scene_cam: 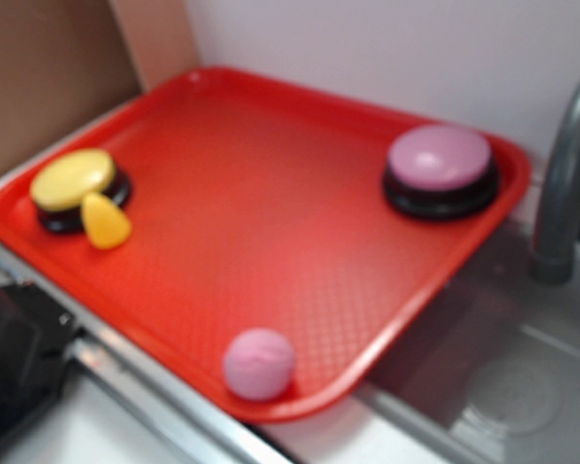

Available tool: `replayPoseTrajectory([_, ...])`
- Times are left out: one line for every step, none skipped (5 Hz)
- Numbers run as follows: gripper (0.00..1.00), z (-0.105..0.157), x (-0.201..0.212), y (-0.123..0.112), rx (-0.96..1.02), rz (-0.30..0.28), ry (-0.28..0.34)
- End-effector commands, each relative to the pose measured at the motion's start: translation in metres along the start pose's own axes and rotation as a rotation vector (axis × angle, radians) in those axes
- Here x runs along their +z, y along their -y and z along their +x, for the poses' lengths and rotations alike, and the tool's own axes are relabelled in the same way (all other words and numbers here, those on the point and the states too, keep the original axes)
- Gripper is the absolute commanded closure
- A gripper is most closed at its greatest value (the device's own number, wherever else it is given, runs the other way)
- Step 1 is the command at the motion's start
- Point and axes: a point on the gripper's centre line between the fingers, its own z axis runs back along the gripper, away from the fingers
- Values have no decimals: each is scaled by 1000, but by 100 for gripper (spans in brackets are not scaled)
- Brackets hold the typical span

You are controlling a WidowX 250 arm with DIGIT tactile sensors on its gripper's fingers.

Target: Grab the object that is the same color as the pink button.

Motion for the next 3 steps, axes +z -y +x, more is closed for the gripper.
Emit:
replayPoseTrajectory([0, 0, 0, 0, 0, 0, 0])
replayPoseTrajectory([0, -3, -29, 24, -12, -33, 29])
replayPoseTrajectory([0, -7, -60, 46, -8, -89, 18])
